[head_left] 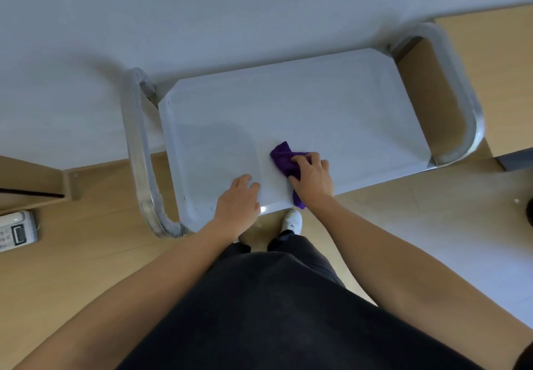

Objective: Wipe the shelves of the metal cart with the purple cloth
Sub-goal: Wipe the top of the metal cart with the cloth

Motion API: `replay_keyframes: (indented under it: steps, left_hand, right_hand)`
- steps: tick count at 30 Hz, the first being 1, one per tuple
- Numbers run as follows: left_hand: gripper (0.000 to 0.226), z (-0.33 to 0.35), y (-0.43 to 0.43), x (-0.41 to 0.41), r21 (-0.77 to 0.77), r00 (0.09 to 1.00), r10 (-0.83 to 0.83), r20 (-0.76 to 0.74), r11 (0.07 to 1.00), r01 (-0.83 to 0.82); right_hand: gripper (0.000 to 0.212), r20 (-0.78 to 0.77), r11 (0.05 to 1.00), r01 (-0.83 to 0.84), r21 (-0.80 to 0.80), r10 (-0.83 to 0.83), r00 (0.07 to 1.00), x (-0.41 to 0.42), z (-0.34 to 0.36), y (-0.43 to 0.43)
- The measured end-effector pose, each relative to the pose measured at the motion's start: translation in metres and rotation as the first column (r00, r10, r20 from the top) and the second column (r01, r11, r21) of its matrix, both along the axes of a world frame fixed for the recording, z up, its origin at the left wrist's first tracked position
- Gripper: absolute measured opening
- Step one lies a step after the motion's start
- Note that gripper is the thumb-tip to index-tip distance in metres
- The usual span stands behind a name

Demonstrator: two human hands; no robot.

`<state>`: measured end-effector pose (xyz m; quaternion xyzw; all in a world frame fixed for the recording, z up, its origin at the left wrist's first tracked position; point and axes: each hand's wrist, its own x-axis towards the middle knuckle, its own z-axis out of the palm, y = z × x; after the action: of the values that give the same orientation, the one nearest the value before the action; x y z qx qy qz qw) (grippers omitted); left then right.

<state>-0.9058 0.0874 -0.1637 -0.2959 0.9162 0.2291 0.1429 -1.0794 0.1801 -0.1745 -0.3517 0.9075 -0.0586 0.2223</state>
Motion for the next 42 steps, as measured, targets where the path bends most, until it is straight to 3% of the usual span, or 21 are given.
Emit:
replay_keyframes:
  steps: [3, 7, 10, 16, 19, 23, 27, 32, 38, 42]
  left_hand:
    - [0.042, 0.001, 0.008, -0.015, 0.024, 1.000, -0.011, -0.009, 1.000, 0.011]
    - [0.042, -0.004, 0.021, -0.039, -0.031, 0.999, -0.031, -0.012, 0.999, 0.031]
    - [0.045, -0.007, 0.037, -0.068, -0.026, 0.999, -0.035, -0.010, 0.999, 0.035]
    - [0.046, -0.016, 0.065, -0.131, -0.030, 1.000, -0.013, -0.010, 0.999, 0.013]
    - [0.043, -0.022, 0.076, -0.154, -0.046, 0.999, 0.041, -0.010, 0.998, -0.041]
    - [0.043, -0.030, 0.087, -0.164, -0.089, 0.988, 0.157, 0.000, 0.984, -0.157]
    - [0.044, -0.030, 0.087, -0.164, -0.071, 0.980, 0.198, -0.033, 0.977, -0.199]
    - [0.048, -0.031, 0.086, -0.164, -0.085, 0.981, 0.195, -0.015, 0.977, -0.196]
    - [0.049, -0.031, 0.087, -0.160, -0.134, 0.989, 0.138, -0.055, 0.980, -0.144]
    - [0.053, -0.030, 0.087, -0.157, -0.183, 0.994, 0.085, -0.075, 0.978, -0.098]
  right_hand:
    - [0.052, -0.046, 0.992, -0.128, 0.022, 0.129, 0.991, 0.011, -0.009, 0.001]
    - [0.047, 0.025, 0.989, -0.090, -0.121, 0.094, 0.995, -0.015, -0.018, 0.005]
    - [0.044, 0.055, 0.984, -0.016, -0.178, 0.026, 0.998, -0.068, -0.015, 0.022]
    - [0.045, -0.032, 0.969, 0.216, -0.122, -0.222, 0.975, -0.196, -0.009, 0.091]
    - [0.041, -0.045, 0.944, 0.302, -0.133, -0.310, 0.950, -0.221, -0.012, 0.117]
    - [0.038, -0.102, 0.960, 0.197, -0.198, -0.220, 0.970, -0.181, -0.027, 0.109]
    - [0.033, -0.104, 0.953, -0.088, -0.292, 0.060, 0.993, -0.122, -0.035, 0.089]
    - [0.033, 0.038, 0.951, -0.166, -0.262, 0.182, 0.982, -0.136, -0.025, 0.075]
    - [0.033, -0.013, 0.974, 0.062, -0.216, -0.066, 0.998, -0.223, -0.026, 0.101]
    - [0.035, -0.064, 0.968, 0.200, -0.149, -0.212, 0.975, -0.210, -0.030, 0.094]
